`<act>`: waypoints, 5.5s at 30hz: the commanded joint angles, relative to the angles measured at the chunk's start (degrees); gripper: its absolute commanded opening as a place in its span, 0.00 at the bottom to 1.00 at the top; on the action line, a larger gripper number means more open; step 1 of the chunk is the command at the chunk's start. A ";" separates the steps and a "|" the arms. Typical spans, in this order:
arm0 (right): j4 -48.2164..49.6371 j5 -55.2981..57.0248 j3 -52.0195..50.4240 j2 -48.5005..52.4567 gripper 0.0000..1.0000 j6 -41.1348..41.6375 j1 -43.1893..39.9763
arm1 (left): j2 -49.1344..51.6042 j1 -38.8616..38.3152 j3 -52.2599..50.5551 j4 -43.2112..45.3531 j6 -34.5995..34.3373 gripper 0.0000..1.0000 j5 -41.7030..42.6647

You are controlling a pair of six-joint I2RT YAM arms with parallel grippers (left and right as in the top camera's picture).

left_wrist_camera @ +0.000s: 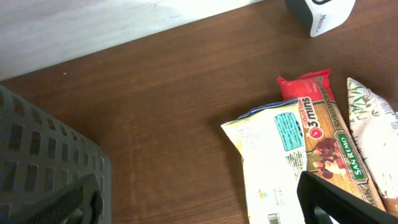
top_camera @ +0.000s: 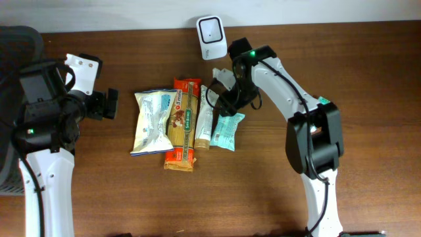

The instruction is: Scan the item barcode

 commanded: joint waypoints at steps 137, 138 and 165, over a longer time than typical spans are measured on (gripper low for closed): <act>59.67 48.37 23.89 7.06 0.04 -27.65 6.21 | -0.66 0.24 0.15 0.07 0.92 0.99 0.00; 61.00 48.35 23.89 8.20 0.04 -27.65 5.84 | -0.66 0.24 0.15 0.07 0.90 0.99 -0.02; 62.79 52.76 23.89 16.92 0.04 -35.10 7.08 | -0.66 0.13 0.15 -0.98 0.92 0.99 -0.02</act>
